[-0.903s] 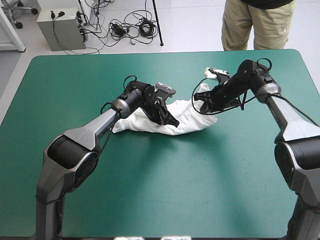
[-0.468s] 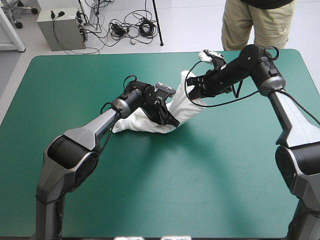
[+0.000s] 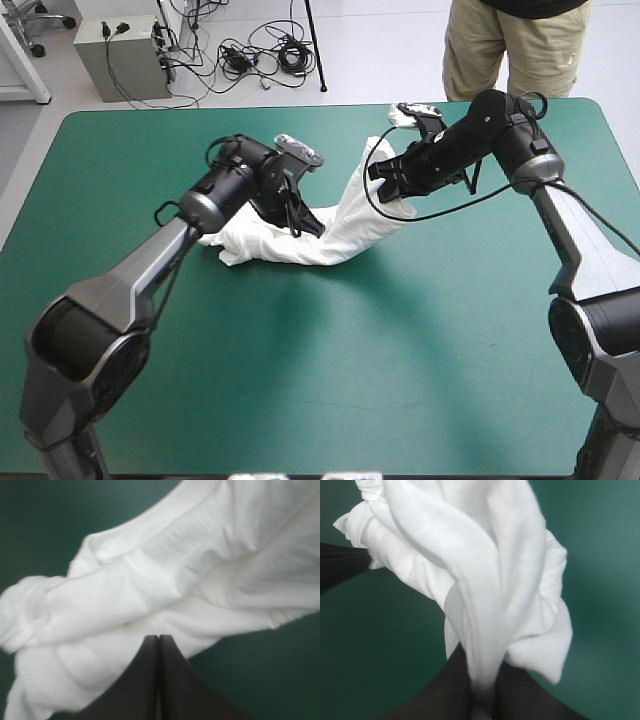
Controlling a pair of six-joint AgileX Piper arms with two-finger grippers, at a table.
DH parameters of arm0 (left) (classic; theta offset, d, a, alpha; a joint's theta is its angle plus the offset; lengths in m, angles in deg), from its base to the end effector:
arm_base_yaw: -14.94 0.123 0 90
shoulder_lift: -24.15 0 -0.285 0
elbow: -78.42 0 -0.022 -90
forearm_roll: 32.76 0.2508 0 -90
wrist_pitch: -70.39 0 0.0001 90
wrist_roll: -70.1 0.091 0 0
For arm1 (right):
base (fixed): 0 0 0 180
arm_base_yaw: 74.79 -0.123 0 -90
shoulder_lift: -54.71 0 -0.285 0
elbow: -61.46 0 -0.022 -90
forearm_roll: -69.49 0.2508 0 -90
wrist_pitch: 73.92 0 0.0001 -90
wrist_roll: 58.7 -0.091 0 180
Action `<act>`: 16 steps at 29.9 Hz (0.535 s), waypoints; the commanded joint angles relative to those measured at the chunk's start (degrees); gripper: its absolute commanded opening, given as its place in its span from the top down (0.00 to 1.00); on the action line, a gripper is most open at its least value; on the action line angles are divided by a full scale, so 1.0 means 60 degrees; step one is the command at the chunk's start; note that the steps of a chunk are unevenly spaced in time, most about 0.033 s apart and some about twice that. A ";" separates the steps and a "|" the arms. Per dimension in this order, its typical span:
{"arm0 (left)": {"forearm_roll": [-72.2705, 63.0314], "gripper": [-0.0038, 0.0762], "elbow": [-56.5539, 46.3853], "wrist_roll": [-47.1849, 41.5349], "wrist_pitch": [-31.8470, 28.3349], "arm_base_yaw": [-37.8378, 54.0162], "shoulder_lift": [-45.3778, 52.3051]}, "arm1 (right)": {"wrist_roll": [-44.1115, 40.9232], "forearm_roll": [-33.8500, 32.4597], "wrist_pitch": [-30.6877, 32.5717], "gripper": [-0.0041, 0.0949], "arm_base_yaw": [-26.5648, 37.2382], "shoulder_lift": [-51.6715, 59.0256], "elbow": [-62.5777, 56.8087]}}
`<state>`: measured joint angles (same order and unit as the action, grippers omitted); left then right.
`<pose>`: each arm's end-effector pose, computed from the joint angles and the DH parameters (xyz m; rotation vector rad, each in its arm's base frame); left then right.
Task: Fold the cloth
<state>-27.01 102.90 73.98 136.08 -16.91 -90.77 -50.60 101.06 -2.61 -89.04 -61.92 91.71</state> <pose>0.3508 -0.2081 0.3187 0.8609 2.5736 -0.0066 0.3866 0.1448 0.3441 -0.4201 2.6492 0.7929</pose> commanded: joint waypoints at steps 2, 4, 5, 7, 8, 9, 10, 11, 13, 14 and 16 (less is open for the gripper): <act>0.0300 0.96 0.0158 -0.0248 0.0639 0.0018 0.1801 | 0.0036 0.0438 0.0022 0.97 -0.0050 0.0629 0.0345; 0.0300 0.96 -0.0124 -0.0248 0.0898 0.0046 0.2386 | 0.0036 0.0436 -0.0003 0.97 -0.0186 0.0629 0.0345; 0.0300 0.96 -0.0330 -0.0248 0.1047 0.0112 0.2724 | 0.0036 0.0436 -0.0085 0.97 -0.0319 0.0629 0.0345; 0.0316 0.96 -0.0756 -0.0280 0.1368 0.0296 0.3403 | 0.0017 0.0394 -0.0254 0.97 -0.0533 0.0629 0.0345; 0.0276 0.96 -0.1086 -0.0331 0.1368 0.0440 0.3793 | 0.0017 0.0394 -0.0437 0.97 -0.0681 0.0629 0.0345; 0.0255 0.96 -0.1356 -0.0350 0.1368 0.0570 0.4120 | 0.0017 0.0394 -0.0578 0.97 -0.0828 0.0629 0.0345; 0.0231 0.96 -0.1777 -0.0426 0.1368 0.0771 0.4630 | 0.0017 0.0394 -0.0770 0.97 -0.0987 0.0629 0.0345; 0.0231 0.96 -0.2057 -0.0487 0.1368 0.0915 0.4976 | 0.0017 0.0394 -0.0980 0.97 -0.1154 0.0629 0.0345; 0.0231 0.96 -0.2727 -0.0499 0.1368 0.1297 0.5858 | 0.0017 0.0394 -0.1423 0.97 -0.1451 0.0629 0.0345; 0.0231 0.96 -0.3030 -0.0499 0.1368 0.1445 0.6199 | 0.0017 0.0394 -0.1712 0.97 -0.1604 0.0612 0.0345; 0.0231 0.96 -0.3561 -0.0499 0.1368 0.1771 0.6998 | -0.0003 0.0415 -0.2237 0.97 -0.1879 0.0523 0.0389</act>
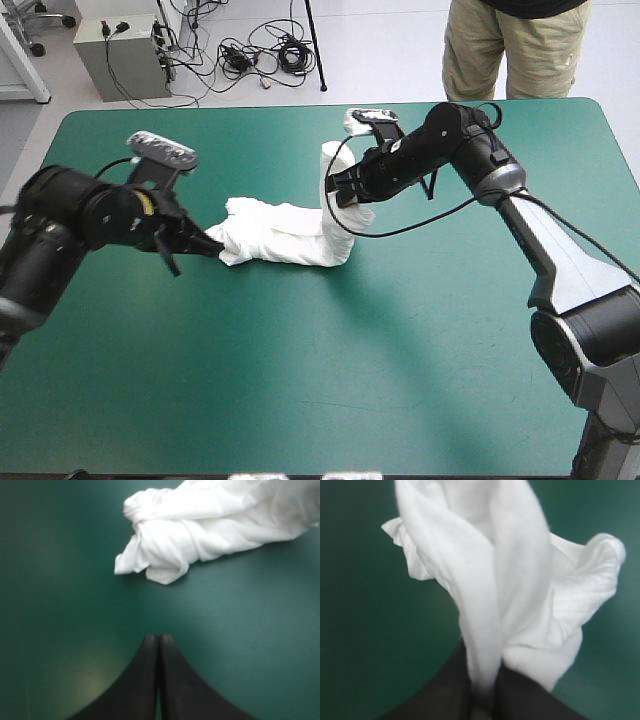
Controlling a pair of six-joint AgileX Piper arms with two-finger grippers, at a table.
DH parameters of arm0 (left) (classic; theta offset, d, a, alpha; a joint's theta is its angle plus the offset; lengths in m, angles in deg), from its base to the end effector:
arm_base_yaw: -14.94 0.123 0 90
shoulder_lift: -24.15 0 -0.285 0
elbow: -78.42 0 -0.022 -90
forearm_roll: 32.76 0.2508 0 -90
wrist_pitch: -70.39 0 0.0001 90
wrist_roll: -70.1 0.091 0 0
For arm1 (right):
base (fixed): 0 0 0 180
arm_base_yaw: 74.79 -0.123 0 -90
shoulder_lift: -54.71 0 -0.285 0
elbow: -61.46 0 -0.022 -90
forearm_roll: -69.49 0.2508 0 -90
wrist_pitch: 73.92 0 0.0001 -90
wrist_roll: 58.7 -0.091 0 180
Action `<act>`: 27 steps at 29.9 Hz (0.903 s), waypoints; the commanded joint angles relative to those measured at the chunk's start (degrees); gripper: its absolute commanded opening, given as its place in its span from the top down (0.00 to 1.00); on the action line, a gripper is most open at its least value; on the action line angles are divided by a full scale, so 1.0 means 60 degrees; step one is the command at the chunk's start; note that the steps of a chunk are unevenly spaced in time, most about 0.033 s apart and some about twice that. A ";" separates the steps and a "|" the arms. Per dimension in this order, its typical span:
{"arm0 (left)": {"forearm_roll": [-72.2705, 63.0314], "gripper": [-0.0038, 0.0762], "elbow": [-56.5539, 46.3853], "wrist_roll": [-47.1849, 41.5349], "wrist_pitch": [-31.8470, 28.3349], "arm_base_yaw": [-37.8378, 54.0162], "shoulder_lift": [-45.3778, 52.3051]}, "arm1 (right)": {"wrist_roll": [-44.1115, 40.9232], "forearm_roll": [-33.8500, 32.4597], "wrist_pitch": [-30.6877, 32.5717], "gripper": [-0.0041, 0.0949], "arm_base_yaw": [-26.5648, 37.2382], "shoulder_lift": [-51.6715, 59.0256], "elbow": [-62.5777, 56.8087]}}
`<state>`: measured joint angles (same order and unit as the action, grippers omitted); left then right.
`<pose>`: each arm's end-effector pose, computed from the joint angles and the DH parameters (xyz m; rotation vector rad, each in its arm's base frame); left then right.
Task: Fold the cloth
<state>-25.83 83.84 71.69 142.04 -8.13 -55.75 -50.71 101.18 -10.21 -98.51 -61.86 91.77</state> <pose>0.2214 -0.0830 0.4169 0.5460 2.4792 0.0138 0.3682 0.2086 0.3495 -0.5630 2.5254 0.8322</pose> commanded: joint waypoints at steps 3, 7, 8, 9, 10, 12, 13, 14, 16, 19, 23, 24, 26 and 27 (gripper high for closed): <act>0.0034 0.96 -0.0954 -0.0116 0.0374 0.0531 0.2182 | -0.0117 0.0495 -0.1462 0.97 -0.0673 0.0152 0.0510; -0.0086 0.96 -0.1452 -0.0116 0.0374 0.0531 0.2977 | -0.0140 0.0852 -0.1575 0.97 -0.1033 -0.0712 0.1207; -0.0203 0.96 -0.1538 -0.0116 0.0374 0.0531 0.3107 | -0.0269 0.0860 -0.1575 0.97 -0.1153 -0.1053 0.1616; -0.0334 0.96 -0.1618 -0.0116 0.0374 0.0531 0.3196 | -0.0378 0.0839 -0.1575 0.97 -0.1228 -0.1277 0.1924; -0.0456 0.96 -0.1692 -0.0138 0.0374 0.0531 0.3217 | -0.0466 0.0839 -0.1575 0.97 -0.1312 -0.1555 0.2322; -0.0797 0.96 -0.1726 -0.0265 0.0374 0.0531 0.3217 | -0.0599 0.0839 -0.1411 0.95 -0.1437 -0.2080 0.3153; -0.0946 0.96 -0.1726 -0.0265 0.0374 0.0531 0.3198 | -0.0599 0.0839 -0.1238 0.91 -0.1504 -0.2325 0.3539; -0.1154 0.96 -0.1726 -0.0317 0.0374 0.0531 0.3198 | -0.0657 0.0897 -0.0997 0.84 -0.1532 -0.2537 0.3898; -0.1328 0.96 -0.1726 -0.0317 0.0357 0.0531 0.3175 | -0.0787 0.1093 -0.0511 0.68 -0.1547 -0.2891 0.4453; -0.1304 0.96 -0.1726 -0.0317 0.0357 0.0531 0.3175 | -0.0793 0.1319 0.0145 0.39 -0.1582 -0.3211 0.4958; -0.1288 0.96 -0.1726 -0.0332 0.0357 0.0531 0.3175 | -0.1163 0.1228 0.0566 0.33 -0.1582 -0.3240 0.5176; -0.1288 0.96 -0.1726 -0.0377 0.0357 0.0531 0.3175 | -0.1255 0.1143 0.0673 0.36 -0.1560 -0.3240 0.5288; -0.1302 0.96 -0.1726 -0.0403 0.0357 0.0531 0.3175 | -0.1331 0.0767 0.0944 0.44 -0.1559 -0.3240 0.5489; -0.1302 0.96 -0.1726 -0.0403 0.0357 0.0531 0.3175 | -0.1331 0.0593 0.1109 0.47 -0.1559 -0.3240 0.5574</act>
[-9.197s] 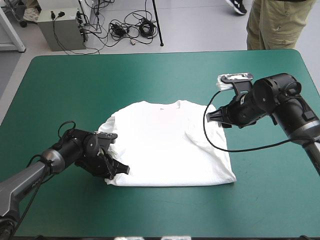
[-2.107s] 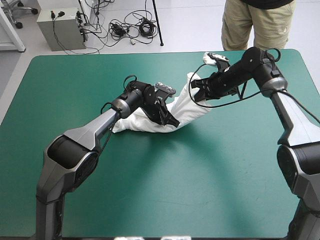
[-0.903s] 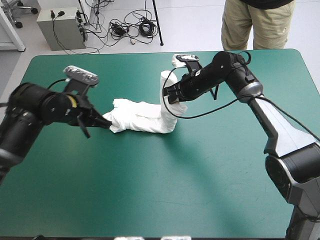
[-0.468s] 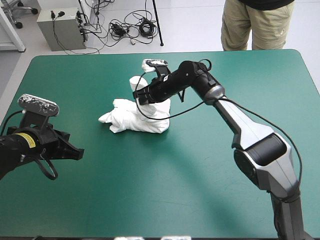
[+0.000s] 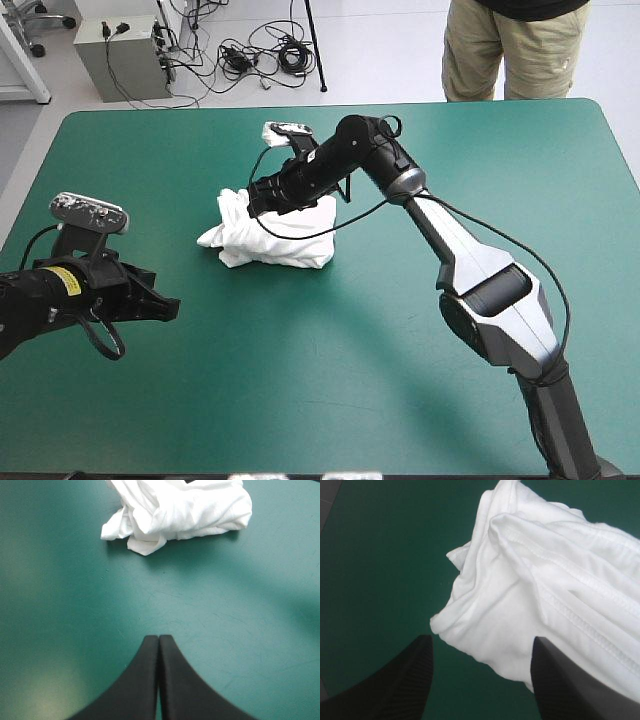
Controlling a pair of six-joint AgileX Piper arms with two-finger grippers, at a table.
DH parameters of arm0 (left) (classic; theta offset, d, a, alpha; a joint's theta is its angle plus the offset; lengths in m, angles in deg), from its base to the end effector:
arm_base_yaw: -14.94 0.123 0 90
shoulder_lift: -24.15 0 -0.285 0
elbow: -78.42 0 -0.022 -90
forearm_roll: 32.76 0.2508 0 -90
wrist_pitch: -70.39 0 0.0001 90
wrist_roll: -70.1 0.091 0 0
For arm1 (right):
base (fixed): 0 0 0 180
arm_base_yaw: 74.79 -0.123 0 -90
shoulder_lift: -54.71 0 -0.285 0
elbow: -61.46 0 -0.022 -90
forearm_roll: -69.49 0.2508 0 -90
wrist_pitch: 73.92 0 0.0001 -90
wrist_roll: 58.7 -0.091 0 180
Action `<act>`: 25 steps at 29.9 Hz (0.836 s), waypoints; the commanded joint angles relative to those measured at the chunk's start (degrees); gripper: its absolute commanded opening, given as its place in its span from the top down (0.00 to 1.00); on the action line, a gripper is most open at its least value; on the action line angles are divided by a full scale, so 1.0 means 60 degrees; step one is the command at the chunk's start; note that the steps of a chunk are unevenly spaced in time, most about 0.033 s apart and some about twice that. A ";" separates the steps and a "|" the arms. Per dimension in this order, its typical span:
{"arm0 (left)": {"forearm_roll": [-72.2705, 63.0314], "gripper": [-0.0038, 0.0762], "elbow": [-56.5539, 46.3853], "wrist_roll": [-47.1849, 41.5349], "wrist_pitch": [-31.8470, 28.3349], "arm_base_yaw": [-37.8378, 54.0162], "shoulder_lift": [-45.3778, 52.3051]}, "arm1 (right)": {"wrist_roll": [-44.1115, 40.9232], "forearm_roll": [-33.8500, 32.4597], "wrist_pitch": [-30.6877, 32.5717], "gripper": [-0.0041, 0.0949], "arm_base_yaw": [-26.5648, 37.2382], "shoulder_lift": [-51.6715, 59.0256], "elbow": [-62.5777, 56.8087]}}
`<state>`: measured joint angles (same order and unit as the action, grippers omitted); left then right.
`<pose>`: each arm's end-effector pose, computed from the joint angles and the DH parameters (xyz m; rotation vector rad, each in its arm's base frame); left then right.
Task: Fold the cloth
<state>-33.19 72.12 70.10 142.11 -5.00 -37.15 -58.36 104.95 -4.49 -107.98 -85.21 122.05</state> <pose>0.1369 -0.0504 0.4198 0.4225 2.4016 -0.1661 0.3952 0.3176 0.3122 -0.6840 2.5308 1.0385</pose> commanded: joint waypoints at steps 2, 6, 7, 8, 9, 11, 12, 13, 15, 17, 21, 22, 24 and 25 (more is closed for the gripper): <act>-0.0076 0.96 0.0228 -0.0138 0.0345 0.0010 0.0075 | -0.0218 -0.0553 0.0332 0.51 0.0020 0.0652 0.0629; -0.0100 0.96 0.0228 -0.0266 0.0345 0.0010 0.0075 | -0.0735 -0.1523 0.0348 0.51 0.0020 0.0747 0.0629; -0.0100 0.96 0.0228 -0.0328 0.0345 0.0010 0.0075 | -0.0861 -0.1906 0.0348 0.51 0.0020 0.0792 0.0600; -0.0100 0.96 0.0228 -0.0354 0.0345 0.0010 0.0075 | -0.1002 -0.2424 0.0348 0.51 0.0020 0.0813 0.0589; -0.0115 0.96 0.0228 -0.0355 0.0345 0.0010 0.0075 | -0.1129 -0.2992 0.0352 0.51 -0.0001 0.0834 0.0589; -0.0115 0.96 0.0228 -0.0355 0.0345 0.0010 0.0075 | -0.1205 -0.3795 0.0368 0.51 -0.0001 0.0855 0.0589; -0.0150 0.96 0.0228 -0.0355 0.0345 0.0010 0.0075 | -0.1184 -0.4054 0.0368 0.50 -0.0001 0.0855 0.0589; -0.0150 0.96 0.0228 -0.0370 0.0345 0.0010 0.0075 | -0.1127 -0.4207 0.0368 0.48 -0.0001 0.0855 0.0589; -0.0163 0.96 0.0228 -0.0370 0.0345 0.0010 0.0075 | -0.1078 -0.4446 0.0368 0.42 -0.0001 0.0855 0.0589; -0.0163 0.96 0.0228 -0.0370 0.0345 0.0010 0.0075 | -0.1240 -0.4475 0.0368 0.36 -0.0001 0.0855 0.0485; -0.0163 0.96 0.0228 -0.0379 0.0345 0.0010 0.0093 | -0.1416 -0.4017 0.0368 0.34 0.0142 0.0855 -0.0271; -0.0185 0.96 0.0228 -0.0379 0.0345 0.0010 0.0093 | -0.1416 -0.3904 0.0368 0.34 0.0179 0.0855 -0.0492; -0.0219 0.96 0.0228 -0.0395 0.0345 0.0010 0.0093 | -0.1416 -0.3881 0.0351 0.34 0.0202 0.0855 -0.1044; -0.0219 0.96 0.0228 -0.0395 0.0345 0.0010 0.0093 | -0.1309 -0.3926 0.0351 0.34 0.0202 0.0855 -0.1241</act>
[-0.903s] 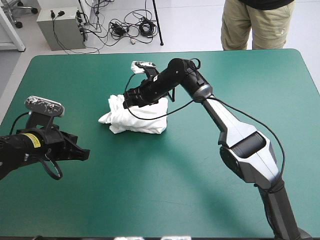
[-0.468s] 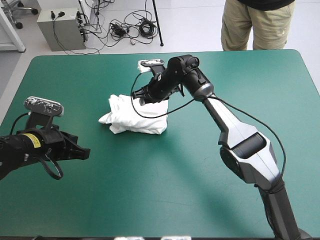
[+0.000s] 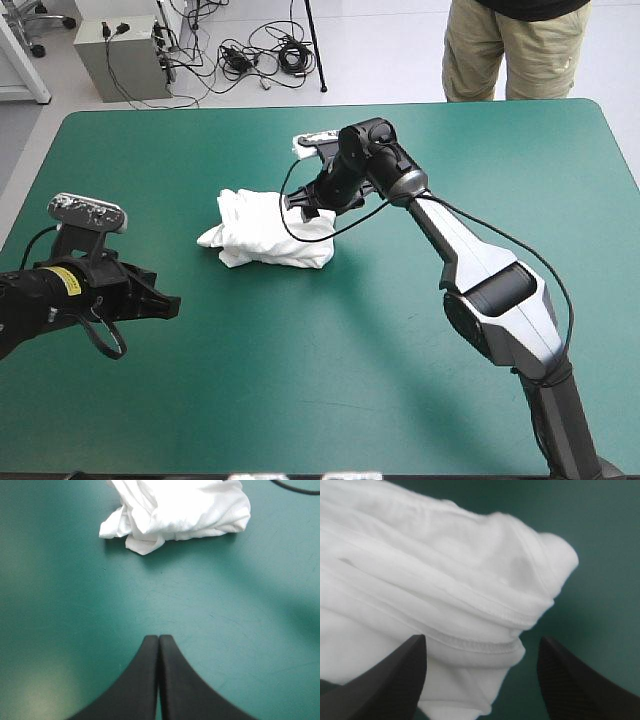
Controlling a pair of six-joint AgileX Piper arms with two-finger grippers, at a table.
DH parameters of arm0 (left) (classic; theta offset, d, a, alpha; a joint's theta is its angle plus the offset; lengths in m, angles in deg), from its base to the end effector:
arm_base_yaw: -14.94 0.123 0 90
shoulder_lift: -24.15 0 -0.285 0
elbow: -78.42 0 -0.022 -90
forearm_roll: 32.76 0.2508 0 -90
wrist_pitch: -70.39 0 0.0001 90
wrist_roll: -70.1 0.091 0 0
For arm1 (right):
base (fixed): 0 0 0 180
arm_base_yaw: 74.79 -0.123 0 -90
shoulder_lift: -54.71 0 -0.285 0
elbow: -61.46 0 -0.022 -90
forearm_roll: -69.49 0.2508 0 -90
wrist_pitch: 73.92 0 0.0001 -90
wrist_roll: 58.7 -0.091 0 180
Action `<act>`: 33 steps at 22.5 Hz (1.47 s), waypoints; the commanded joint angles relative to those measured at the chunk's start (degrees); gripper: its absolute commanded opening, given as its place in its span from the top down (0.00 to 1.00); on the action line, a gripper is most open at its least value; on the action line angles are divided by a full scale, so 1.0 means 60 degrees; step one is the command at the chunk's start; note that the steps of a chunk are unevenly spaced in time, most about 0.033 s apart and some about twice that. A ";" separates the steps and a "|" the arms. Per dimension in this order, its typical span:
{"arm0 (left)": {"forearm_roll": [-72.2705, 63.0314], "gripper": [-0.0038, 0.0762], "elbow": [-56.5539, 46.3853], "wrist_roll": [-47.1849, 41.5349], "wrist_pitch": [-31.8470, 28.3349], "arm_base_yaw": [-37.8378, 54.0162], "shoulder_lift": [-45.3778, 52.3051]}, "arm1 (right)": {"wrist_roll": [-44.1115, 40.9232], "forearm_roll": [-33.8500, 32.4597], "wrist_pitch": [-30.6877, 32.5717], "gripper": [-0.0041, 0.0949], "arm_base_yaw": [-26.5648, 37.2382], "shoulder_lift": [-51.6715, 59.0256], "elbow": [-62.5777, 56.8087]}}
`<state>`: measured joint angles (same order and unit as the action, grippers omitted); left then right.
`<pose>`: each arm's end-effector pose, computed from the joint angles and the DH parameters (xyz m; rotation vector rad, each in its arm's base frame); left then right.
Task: Fold the cloth
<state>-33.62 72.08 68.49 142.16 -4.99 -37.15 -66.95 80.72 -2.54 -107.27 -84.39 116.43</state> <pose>0.1367 -0.0509 0.4196 0.3894 2.4107 -0.1879 0.4129 0.2827 0.2759 -0.5516 2.7172 0.4693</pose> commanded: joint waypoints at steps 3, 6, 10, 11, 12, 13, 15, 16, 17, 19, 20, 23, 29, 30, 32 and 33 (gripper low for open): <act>-0.0152 0.96 0.0235 -0.0126 0.0337 0.0008 0.0093 | 0.0529 0.0132 0.0026 0.34 0.0084 0.0661 -0.0795; -0.0109 0.96 0.0235 -0.0126 0.0337 0.0008 0.0093 | 0.0730 0.0252 -0.0173 0.34 0.0084 0.0546 -0.0919; -0.0127 0.96 0.0235 -0.0126 0.0337 0.0008 0.0093 | 0.0932 0.0459 -0.0343 0.42 0.0084 0.0286 -0.0958; -0.0175 0.96 0.0235 -0.0259 0.0337 0.0008 0.0093 | 0.1179 0.0463 -0.0343 0.59 0.0084 0.0232 -0.0958; -0.0233 0.96 0.0235 -0.0277 0.0337 0.0008 0.0093 | 0.1376 0.0463 -0.0361 0.70 0.0084 0.0233 -0.0958; -0.0395 0.96 0.0235 -0.0277 0.0337 0.0008 0.0093 | 0.1808 0.0463 -0.0471 0.92 0.0084 0.0233 -0.0958; -0.0467 0.96 0.0235 -0.0301 0.0337 0.0008 0.0093 | 0.2466 0.0441 -0.0810 0.97 0.0084 0.0233 -0.0958; -0.0467 0.96 0.0235 -0.0301 0.0337 0.0008 0.0093 | 0.2643 0.0441 -0.0899 0.98 0.0084 0.0233 -0.0958; -0.0467 0.96 0.0235 -0.0301 0.0337 0.0008 0.0093 | 0.2810 0.0441 -0.0872 0.98 0.0084 0.0233 -0.0958; -0.0467 0.96 0.0235 -0.0301 0.0337 0.0008 0.0093 | 0.3174 0.0296 -0.0352 0.98 0.0084 0.0251 -0.0958; -0.0467 0.96 0.0235 -0.0301 0.0337 0.0008 0.0093 | 0.3300 0.0070 -0.0031 0.98 0.0084 0.0299 -0.0958; -0.0507 0.96 0.0235 -0.0352 0.0337 0.0008 0.0093 | 0.3152 0.0039 -0.0171 0.98 0.0284 0.0817 -0.1625; -0.0470 0.96 0.0235 -0.0374 0.0337 0.0008 0.0093 | 0.3460 -0.0135 -0.1137 0.98 0.1357 0.3166 -0.5500; -0.0470 0.96 0.0235 -0.0374 0.0337 0.0008 0.0093 | 0.3460 -0.0135 -0.1200 0.98 0.1519 0.3367 -0.5821; -0.0470 0.96 0.0235 -0.0374 0.0337 0.0008 0.0093 | 0.3460 -0.0154 -0.1435 0.98 0.1965 0.3879 -0.6580; -0.0470 0.96 0.0235 -0.0374 0.0337 0.0008 0.0093 | 0.3460 -0.0209 -0.1606 0.98 0.2263 0.4244 -0.7005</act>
<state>-35.76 72.08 66.77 142.16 -4.99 -37.10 -46.88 80.24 -9.98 -97.00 -66.05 77.55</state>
